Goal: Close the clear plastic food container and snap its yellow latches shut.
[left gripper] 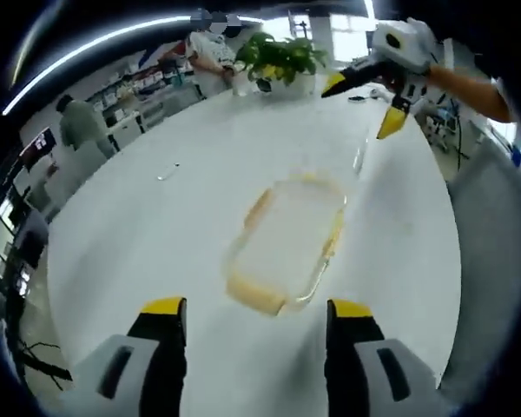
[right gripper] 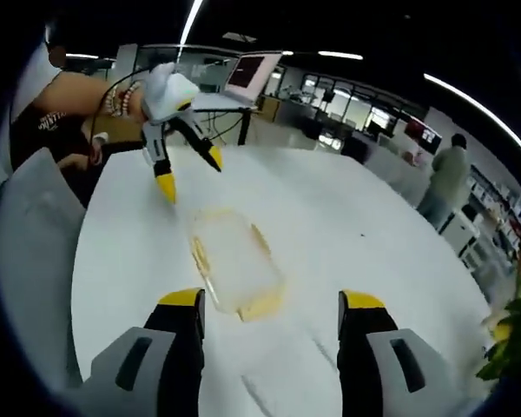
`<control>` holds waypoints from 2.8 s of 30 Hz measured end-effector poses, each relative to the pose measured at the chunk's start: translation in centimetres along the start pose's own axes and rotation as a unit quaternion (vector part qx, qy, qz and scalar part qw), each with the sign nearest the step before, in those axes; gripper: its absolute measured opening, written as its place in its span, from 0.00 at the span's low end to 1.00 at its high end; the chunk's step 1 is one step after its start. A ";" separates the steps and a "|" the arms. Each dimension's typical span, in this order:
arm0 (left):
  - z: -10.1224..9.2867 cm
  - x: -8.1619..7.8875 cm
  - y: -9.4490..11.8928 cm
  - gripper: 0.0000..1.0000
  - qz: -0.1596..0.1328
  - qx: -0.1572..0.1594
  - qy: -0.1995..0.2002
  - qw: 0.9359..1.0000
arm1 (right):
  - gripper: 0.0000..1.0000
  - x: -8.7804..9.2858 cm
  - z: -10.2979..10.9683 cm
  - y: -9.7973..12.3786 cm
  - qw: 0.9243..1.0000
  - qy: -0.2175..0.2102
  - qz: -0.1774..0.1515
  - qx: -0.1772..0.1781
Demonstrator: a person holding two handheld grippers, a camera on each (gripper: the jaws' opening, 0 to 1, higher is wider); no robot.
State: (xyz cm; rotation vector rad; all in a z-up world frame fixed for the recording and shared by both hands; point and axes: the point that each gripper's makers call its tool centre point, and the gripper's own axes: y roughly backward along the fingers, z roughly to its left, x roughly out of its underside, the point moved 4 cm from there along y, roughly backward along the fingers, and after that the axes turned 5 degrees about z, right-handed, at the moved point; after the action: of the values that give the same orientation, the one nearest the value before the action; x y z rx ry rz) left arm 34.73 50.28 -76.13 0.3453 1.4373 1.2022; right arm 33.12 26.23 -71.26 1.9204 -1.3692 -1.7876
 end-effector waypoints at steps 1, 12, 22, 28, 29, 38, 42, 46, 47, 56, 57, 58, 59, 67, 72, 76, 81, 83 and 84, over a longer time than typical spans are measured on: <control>0.2 0.0 -0.4 0.60 0.008 0.007 -0.015 1.000 | 0.60 0.1 0.0 -0.4 1.000 0.005 0.011 -0.011; 1.6 -0.1 -3.1 0.56 0.047 0.052 -0.064 0.995 | 0.59 1.3 -0.6 -4.6 0.989 0.075 0.083 -0.094; 0.9 0.4 -5.2 0.53 0.076 0.097 -0.096 0.988 | 0.58 3.1 -0.1 -7.9 0.971 0.120 0.142 -0.150; 0.7 0.2 -5.6 0.51 0.079 0.121 -0.099 0.985 | 0.58 3.9 0.4 -8.9 0.960 0.128 0.167 -0.183; 0.6 0.2 -5.6 0.50 0.081 0.126 -0.101 0.984 | 0.57 4.0 0.5 -9.0 0.959 0.131 0.170 -0.186; 0.5 -0.1 -5.9 0.50 0.087 0.147 -0.115 0.979 | 0.53 4.3 0.4 -10.3 0.947 0.134 0.195 -0.217; 0.2 0.0 -6.0 0.46 0.092 0.166 -0.117 0.975 | 0.53 4.4 0.2 -10.3 0.946 0.127 0.198 -0.224; 0.4 -0.2 -6.0 0.45 0.095 0.166 -0.125 0.973 | 0.48 4.3 0.0 -10.3 0.944 0.127 0.200 -0.228; 0.4 -0.2 -6.0 0.44 0.097 0.167 -0.127 0.973 | 0.47 4.3 0.0 -10.3 0.944 0.128 0.200 -0.228; 0.4 -0.2 -5.9 0.35 0.105 0.172 -0.138 0.970 | 0.38 4.4 -0.1 -10.0 0.937 0.151 0.208 -0.238; 0.3 -0.2 -5.9 0.34 0.103 0.174 -0.140 0.969 | 0.38 4.3 -0.2 -10.1 0.938 0.149 0.209 -0.233; 0.3 -0.2 -5.9 0.34 0.105 0.173 -0.137 0.970 | 0.38 4.3 0.0 -10.1 0.938 0.148 0.210 -0.234; 0.3 -0.2 -5.9 0.34 0.105 0.172 -0.137 0.970 | 0.38 4.4 0.0 -10.1 0.938 0.147 0.212 -0.233; 0.3 -0.3 -5.8 0.34 0.114 0.167 -0.133 0.970 | 0.38 4.1 0.1 -10.3 0.932 0.152 0.236 -0.229; 0.2 -0.3 -5.9 0.35 0.121 0.167 -0.139 0.968 | 0.39 4.0 0.2 -10.4 0.924 0.163 0.260 -0.229; 0.2 -0.3 -5.8 0.34 0.127 0.165 -0.138 0.968 | 0.38 4.0 0.3 -10.5 0.921 0.163 0.274 -0.224; 0.1 -0.1 -5.7 0.34 0.121 0.167 -0.134 0.969 | 0.37 4.1 0.4 -10.0 0.926 0.161 0.264 -0.215; -0.3 0.0 -5.4 0.34 0.132 0.173 -0.135 0.967 | 0.37 4.0 0.8 -9.8 0.927 0.162 0.264 -0.214; -0.5 0.3 -5.2 0.34 0.144 0.181 -0.131 0.964 | 0.37 3.8 1.1 -9.6 0.927 0.163 0.259 -0.219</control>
State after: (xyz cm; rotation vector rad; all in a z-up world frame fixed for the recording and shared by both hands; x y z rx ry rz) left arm 36.39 48.06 -80.51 0.9581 1.4012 1.0665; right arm 36.24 29.43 -80.61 1.3744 -1.1028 -1.3062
